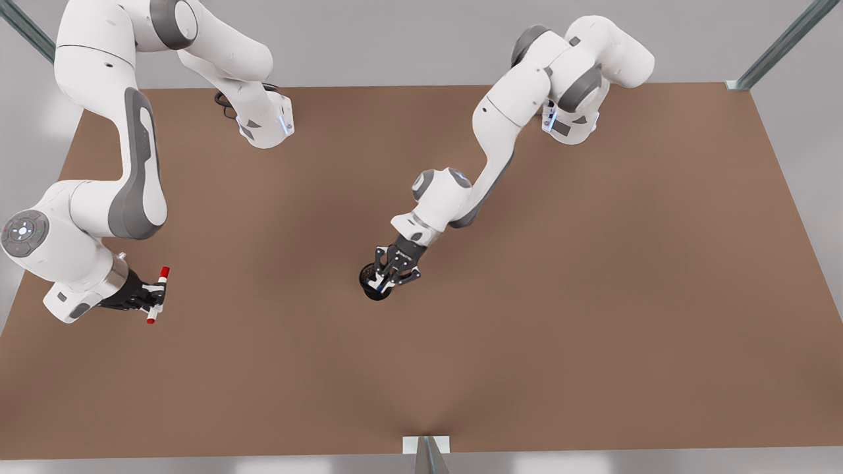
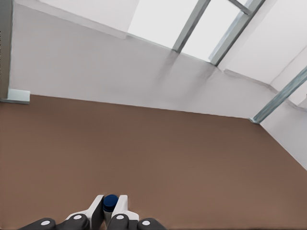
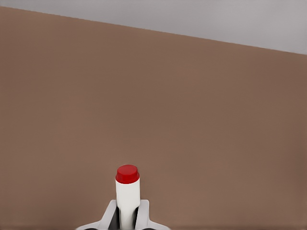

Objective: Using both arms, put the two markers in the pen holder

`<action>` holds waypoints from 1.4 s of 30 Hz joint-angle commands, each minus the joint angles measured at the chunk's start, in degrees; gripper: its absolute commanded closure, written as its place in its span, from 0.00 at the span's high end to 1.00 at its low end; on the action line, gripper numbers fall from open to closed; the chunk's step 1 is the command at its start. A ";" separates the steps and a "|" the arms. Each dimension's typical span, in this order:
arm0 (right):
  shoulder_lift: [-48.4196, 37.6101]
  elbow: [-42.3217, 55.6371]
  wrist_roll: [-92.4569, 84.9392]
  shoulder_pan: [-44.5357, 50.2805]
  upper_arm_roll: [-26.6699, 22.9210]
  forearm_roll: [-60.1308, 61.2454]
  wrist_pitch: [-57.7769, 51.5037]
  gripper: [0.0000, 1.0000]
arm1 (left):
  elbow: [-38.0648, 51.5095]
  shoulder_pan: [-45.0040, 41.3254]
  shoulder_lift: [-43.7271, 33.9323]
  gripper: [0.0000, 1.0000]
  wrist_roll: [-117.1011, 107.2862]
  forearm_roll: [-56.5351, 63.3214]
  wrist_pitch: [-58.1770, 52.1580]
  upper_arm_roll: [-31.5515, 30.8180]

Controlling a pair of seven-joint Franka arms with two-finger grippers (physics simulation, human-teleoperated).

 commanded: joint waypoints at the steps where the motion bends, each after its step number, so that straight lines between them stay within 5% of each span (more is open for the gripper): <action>1: -0.02 0.10 0.08 0.00 0.05 -0.52 0.03 0.23 | -1.45 -0.85 -0.02 0.21 2.33 0.18 0.30 0.66; 2: -0.02 0.01 0.08 -0.09 -0.03 -0.52 0.03 0.23 | -2.15 -1.29 -0.11 0.21 2.33 0.18 0.48 0.75; 3: -0.02 0.01 0.08 0.00 0.05 -0.52 0.03 0.23 | -2.41 -2.52 -0.11 0.36 2.33 0.01 0.39 1.80; 4: -0.02 0.10 0.08 -0.09 -0.03 -0.52 0.03 0.23 | -2.59 -3.66 -0.11 1.00 2.24 -0.17 0.39 1.80; 6: -0.02 0.01 0.08 0.00 0.05 -0.43 0.03 0.23 | -2.42 -4.81 -0.63 1.00 2.07 -3.16 -0.58 1.80; 8: -0.02 0.10 0.08 0.00 0.05 -0.52 0.11 0.23 | -6.19 1.16 -8.89 1.00 2.07 -3.25 -12.60 1.80; 11: -0.11 0.10 0.25 0.17 0.49 -0.43 0.03 0.23 | -5.84 18.65 -20.32 1.00 1.89 -2.54 -52.06 2.59; 14: -0.37 0.80 0.69 0.44 2.69 -0.52 -0.24 0.23 | 5.48 20.68 -25.42 1.00 -7.07 19.59 -99.69 18.93; 16: -0.72 1.94 2.45 0.44 7.43 -0.43 -0.59 0.23 | 12.69 21.29 -25.86 1.00 -8.83 30.94 -113.69 22.98; 19: -1.78 1.94 6.21 0.70 12.44 -0.61 -1.38 0.23 | 13.50 24.01 -32.34 1.00 -8.92 31.91 -113.96 22.64; 21: -1.78 1.94 15.09 0.79 19.99 -0.87 -1.21 0.23 | 8.40 36.41 -37.10 1.00 -8.83 38.68 -114.66 7.61; 23: -1.69 1.94 20.81 4.04 22.29 -0.87 -0.85 0.23 | 6.55 40.99 -37.55 1.00 -8.92 38.77 -112.03 3.12; 35: 9.30 -1.13 21.34 11.07 23.78 -0.87 25.77 0.23 | 6.99 40.90 -32.71 1.00 -11.65 38.77 -110.79 3.38; 42: 7.63 -8.78 21.78 10.90 25.89 -1.14 40.80 0.22 | 6.90 40.90 -32.71 1.00 -11.56 38.85 -110.88 3.38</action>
